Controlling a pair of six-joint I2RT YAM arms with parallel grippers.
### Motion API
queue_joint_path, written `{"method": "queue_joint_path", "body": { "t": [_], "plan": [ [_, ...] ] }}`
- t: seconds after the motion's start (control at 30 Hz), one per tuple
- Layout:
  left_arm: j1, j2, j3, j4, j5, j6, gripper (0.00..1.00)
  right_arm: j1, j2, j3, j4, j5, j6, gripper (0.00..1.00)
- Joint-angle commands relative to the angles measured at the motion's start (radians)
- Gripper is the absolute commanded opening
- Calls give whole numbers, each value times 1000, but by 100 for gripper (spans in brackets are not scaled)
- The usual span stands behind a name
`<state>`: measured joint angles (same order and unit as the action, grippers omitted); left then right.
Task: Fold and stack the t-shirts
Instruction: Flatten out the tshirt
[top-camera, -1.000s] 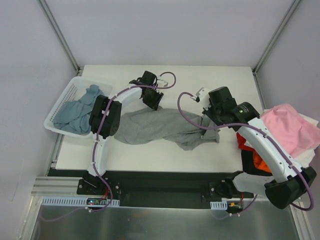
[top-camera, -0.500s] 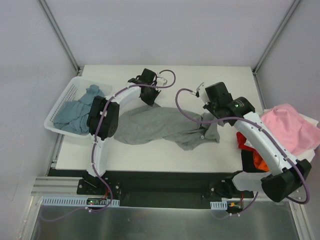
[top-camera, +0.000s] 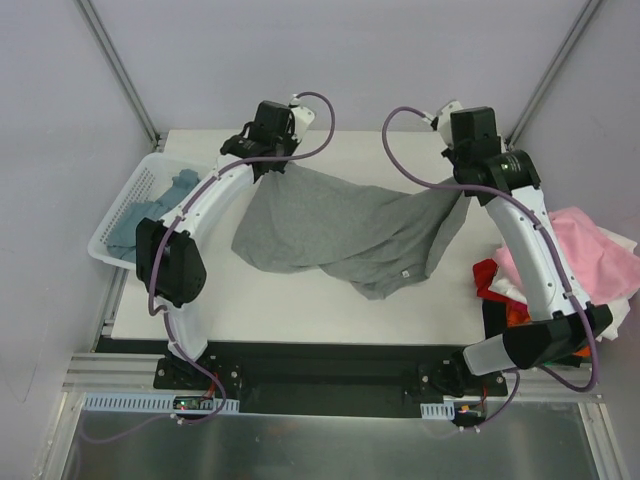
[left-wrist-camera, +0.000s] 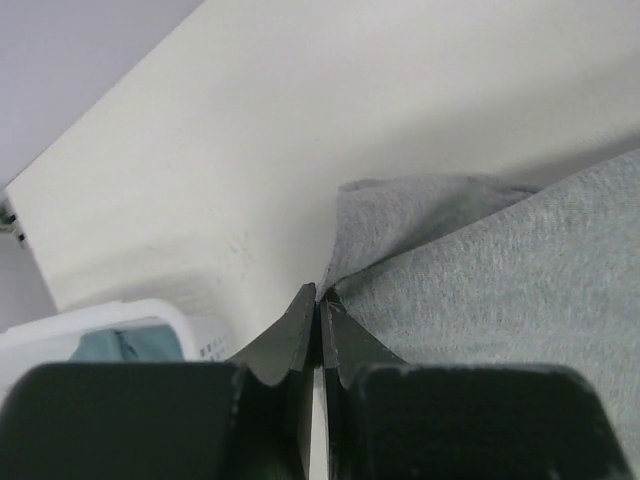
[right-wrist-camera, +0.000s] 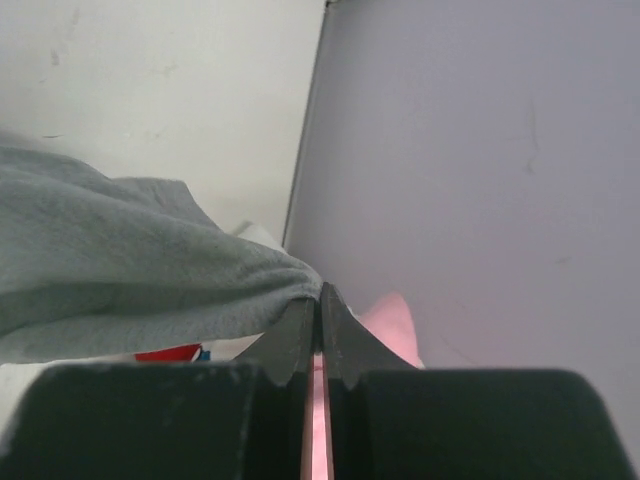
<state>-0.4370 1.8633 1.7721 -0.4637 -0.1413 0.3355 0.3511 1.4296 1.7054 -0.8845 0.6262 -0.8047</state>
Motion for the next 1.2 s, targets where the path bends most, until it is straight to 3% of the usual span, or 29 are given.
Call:
{"method": "queue_joint_path", "body": {
  "t": [0.0,0.27,0.57,0.9,1.17],
  "plan": [
    [40,-75,36,-3,-116,10,0,-64,46,120,15,66,-33,1],
    [98,-96,55,-3,-182,-10,0,-147,141,296,19,101,-51,1],
    [121,-37,236,-4,-227,4,0,-162,244,459,28,112,-79,1],
    [123,63,464,2,-201,-27,0,-164,213,445,186,9,-53,1],
    [124,39,382,49,-199,-26,0,-166,213,485,234,0,-65,1]
  ]
}}
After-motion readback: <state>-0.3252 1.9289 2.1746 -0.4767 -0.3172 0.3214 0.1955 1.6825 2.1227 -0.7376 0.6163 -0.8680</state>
